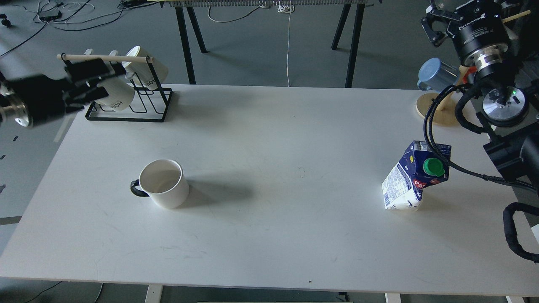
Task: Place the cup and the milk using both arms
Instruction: 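Move the left gripper from the mug rack down toward the white mug, then reach the left gripper to the white mug and grasp its rim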
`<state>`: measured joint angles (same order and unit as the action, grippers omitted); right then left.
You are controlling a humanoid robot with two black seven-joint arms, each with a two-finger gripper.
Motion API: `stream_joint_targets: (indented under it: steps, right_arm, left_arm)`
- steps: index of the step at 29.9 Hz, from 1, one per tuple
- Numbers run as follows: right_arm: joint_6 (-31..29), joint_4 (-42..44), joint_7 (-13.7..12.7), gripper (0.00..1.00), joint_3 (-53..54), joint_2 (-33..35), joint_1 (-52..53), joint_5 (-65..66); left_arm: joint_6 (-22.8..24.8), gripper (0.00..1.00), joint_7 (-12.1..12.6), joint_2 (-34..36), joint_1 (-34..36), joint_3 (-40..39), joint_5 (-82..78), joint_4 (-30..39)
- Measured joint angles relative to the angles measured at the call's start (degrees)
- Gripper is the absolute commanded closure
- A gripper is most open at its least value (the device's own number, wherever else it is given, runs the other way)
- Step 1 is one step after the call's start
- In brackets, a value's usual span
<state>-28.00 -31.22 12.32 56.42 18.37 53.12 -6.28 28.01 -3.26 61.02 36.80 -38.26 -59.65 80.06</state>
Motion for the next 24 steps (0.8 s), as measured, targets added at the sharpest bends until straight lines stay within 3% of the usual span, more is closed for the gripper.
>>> stream_joint_targets:
  steps: [4, 11, 24]
  right_arm:
    - [0.0, 0.0, 0.0, 0.01, 0.3, 0.0, 0.0, -0.1]
    - [0.0, 0.1, -0.1, 0.01, 1.3, 0.0, -1.3, -0.2]
    - [0.0, -0.2, -0.3, 0.01, 1.3, 0.5, -1.4, -0.1]
  left_arm:
    - [0.0, 0.07, 0.2, -0.8, -0.9, 2.6, -12.7, 3.5]
    - [0.0, 0.1, -0.1, -6.9, -1.4, 3.7, -39.6, 3.4]
    - [-1.2, 0.15, -0.2, -11.6, -2.2, 10.6, -52.8, -3.1]
